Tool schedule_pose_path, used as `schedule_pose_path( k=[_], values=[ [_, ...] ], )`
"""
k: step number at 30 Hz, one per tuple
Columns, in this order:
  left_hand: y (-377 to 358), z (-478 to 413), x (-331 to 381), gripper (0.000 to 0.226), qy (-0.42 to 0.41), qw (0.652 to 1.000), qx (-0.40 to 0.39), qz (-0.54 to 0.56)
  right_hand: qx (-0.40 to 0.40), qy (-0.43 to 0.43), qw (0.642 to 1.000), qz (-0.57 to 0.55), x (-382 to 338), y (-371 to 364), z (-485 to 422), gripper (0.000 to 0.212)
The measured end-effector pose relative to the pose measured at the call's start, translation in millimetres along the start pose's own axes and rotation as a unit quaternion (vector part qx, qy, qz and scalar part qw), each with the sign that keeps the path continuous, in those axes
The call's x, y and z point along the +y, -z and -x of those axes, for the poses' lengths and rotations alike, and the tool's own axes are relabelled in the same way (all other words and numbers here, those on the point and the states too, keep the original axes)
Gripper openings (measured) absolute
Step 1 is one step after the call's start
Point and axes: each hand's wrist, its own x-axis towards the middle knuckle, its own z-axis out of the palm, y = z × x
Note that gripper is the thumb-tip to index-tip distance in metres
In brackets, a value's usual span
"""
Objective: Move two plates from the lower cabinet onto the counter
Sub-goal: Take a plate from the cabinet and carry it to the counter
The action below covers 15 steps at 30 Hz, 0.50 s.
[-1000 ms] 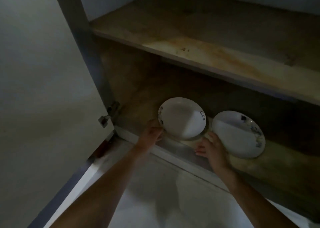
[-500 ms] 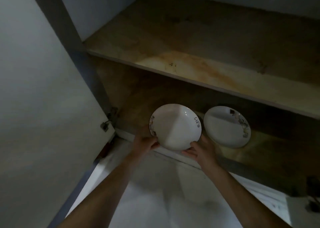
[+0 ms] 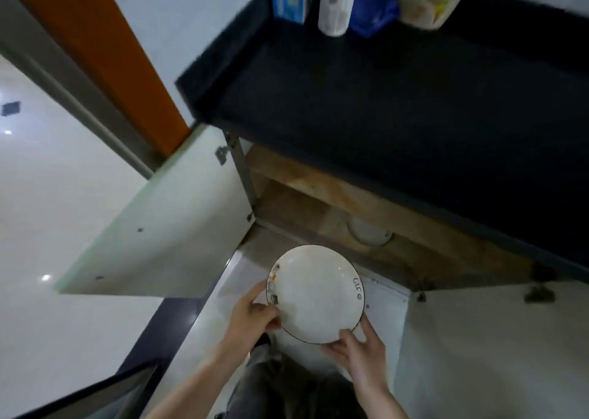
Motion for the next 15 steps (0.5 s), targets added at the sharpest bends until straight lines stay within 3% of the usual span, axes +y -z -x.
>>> schedule_pose_path(
  k=[6, 10, 15],
  values=[
    [2.1, 173.6, 92.6, 0.051, -0.057, 0.998, -0.006, 0.008, -0.046, 0.058, 0.997, -0.032, -90.9, 21.9, 175.6, 0.056],
    [-1.3, 224.6, 148.2, 0.059, -0.153, 0.987, -0.038, -0.044, -0.069, 0.157, 0.984, -0.038, -142.1, 26.4, 234.8, 0.055],
    [-24.9, 254.9, 208.1, 0.060, -0.264, 0.954, -0.096, -0.107, -0.031, 0.261, 0.961, -0.083, -181.6, 31.3, 280.6, 0.054]
  ],
)
